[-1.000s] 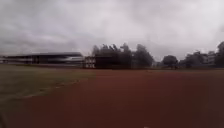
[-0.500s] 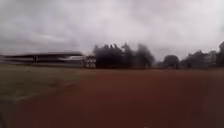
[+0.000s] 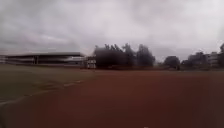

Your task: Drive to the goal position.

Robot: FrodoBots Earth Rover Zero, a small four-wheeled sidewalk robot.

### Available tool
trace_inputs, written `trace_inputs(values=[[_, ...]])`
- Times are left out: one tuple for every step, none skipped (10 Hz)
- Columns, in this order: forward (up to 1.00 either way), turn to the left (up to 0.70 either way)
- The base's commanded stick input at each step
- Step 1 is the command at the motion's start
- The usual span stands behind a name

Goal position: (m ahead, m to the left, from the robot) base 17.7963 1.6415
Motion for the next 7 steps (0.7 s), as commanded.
trace_inputs(values=[[0.70, 0.00], [0.70, 0.00], [0.70, 0.00], [0.70, 0.00], [0.70, -0.02], [0.70, -0.22], [0.70, -0.32]])
